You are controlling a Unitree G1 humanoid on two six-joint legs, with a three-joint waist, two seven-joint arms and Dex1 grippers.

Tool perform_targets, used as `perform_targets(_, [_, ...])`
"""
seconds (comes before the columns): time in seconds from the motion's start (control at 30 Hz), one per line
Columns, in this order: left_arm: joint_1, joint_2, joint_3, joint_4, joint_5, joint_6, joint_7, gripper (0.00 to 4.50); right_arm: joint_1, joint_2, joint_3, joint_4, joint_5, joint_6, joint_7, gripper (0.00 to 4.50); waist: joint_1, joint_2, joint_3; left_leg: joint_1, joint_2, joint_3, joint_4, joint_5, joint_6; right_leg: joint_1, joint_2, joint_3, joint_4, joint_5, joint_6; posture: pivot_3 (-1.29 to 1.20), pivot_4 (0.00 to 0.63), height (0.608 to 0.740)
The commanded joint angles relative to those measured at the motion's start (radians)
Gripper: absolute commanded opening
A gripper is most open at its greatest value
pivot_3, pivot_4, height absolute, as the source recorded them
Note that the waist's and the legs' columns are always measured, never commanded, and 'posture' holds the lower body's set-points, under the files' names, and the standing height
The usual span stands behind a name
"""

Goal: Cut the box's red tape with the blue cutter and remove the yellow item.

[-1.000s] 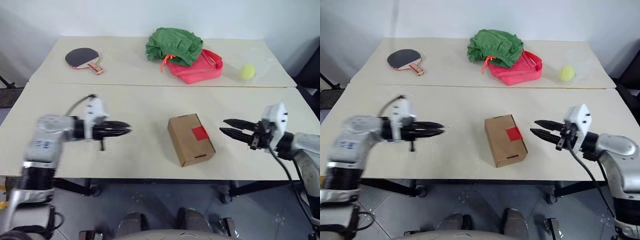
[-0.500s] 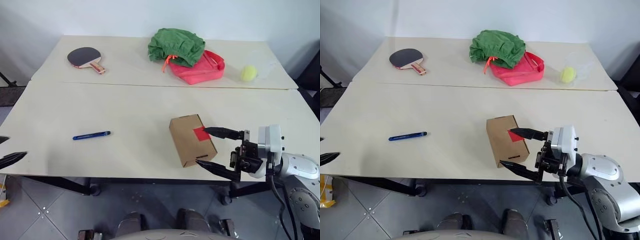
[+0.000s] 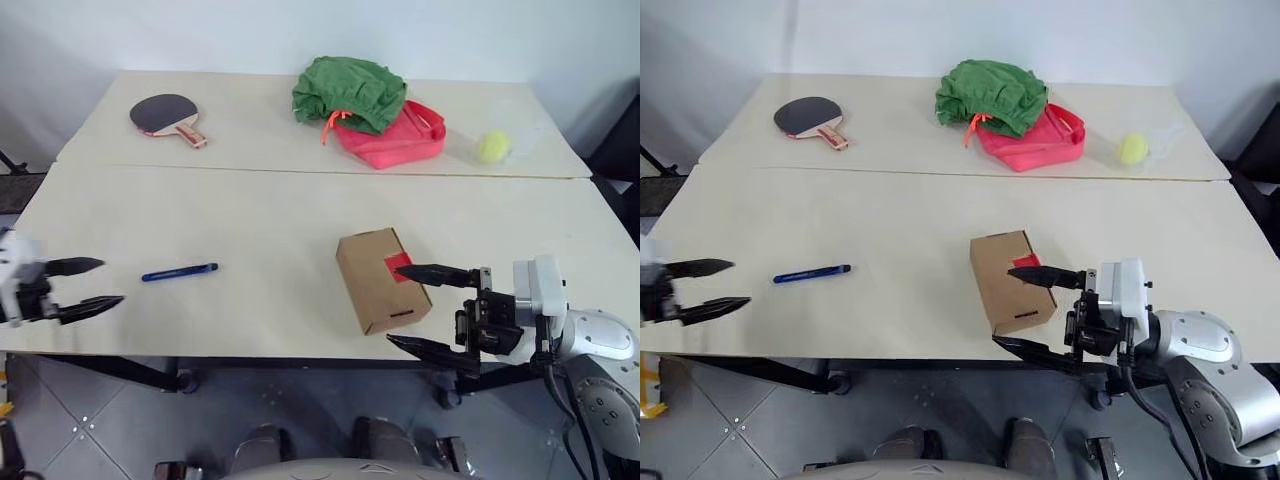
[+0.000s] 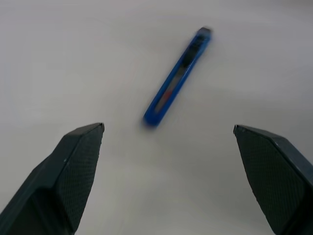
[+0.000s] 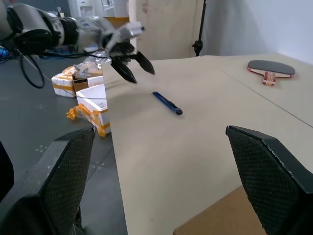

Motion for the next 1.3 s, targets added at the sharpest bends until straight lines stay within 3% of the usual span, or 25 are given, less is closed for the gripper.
perform_targets(0.03, [-0.078, -0.014, -0.062, 0.073, 0.066, -0.062, 0.004, 4.5, -0.005, -0.021, -0.01, -0.023, 0.014, -0.005, 0.001, 4.47, -0.006, 0.0, 0.0, 0.0, 0.0, 0.0, 0.0, 0.0, 0.0, 0.0, 0.0, 0.0, 0.0, 0.0, 0.0, 0.0, 0.15, 0.74])
perform_targets(0.4, [-0.245, -0.073, -0.177, 0.245, 0.183, -0.098, 0.02, 4.5, 0.049, -0.042, -0.036, -0.08, 0.019, 0.001, -0.054, 4.47, -0.017, -0.001, 0.0, 0.0, 0.0, 0.0, 0.0, 0.0, 0.0, 0.0, 0.0, 0.0, 0.0, 0.0, 0.0, 0.0, 0.15, 0.74])
perform_targets(0.5, [-0.26, -0.076, -0.204, 0.279, 0.217, -0.08, 0.033, 3.88, 0.066, -0.051, -0.05, -0.09, 0.023, 0.001, -0.067, 4.5, -0.017, -0.001, 0.0, 0.0, 0.0, 0.0, 0.0, 0.0, 0.0, 0.0, 0.0, 0.001, -0.001, 0.0, 0.0, 0.0, 0.15, 0.74])
perform_targets(0.87, [-0.235, -0.088, -0.239, 0.298, 0.253, -0.083, 0.051, 0.63, 0.104, -0.06, -0.078, -0.122, 0.034, -0.001, -0.1, 4.5, -0.017, -0.001, 0.0, 0.002, 0.001, -0.006, 0.0, 0.0, 0.001, 0.001, 0.0, 0.002, 0.0, 0.0, 0.0, 0.0, 0.15, 0.74])
perform_targets(0.97, [-0.23, -0.101, -0.231, 0.285, 0.238, -0.091, 0.043, 0.01, 0.102, -0.06, -0.074, -0.12, 0.032, -0.003, -0.105, 4.5, -0.017, 0.001, -0.001, 0.003, 0.001, -0.006, 0.0, -0.001, 0.001, 0.002, 0.0, 0.002, 0.0, 0.0, 0.0, 0.0, 0.15, 0.74])
perform_targets(1.3, [-0.217, -0.146, -0.198, 0.142, 0.151, -0.113, -0.091, 0.01, 0.075, -0.057, -0.048, -0.093, 0.021, -0.007, -0.096, 4.5, -0.002, 0.002, -0.002, 0.003, 0.0, -0.006, 0.001, -0.001, 0.002, 0.002, -0.001, 0.003, -0.001, 0.0, 0.001, 0.0, 0.15, 0.74])
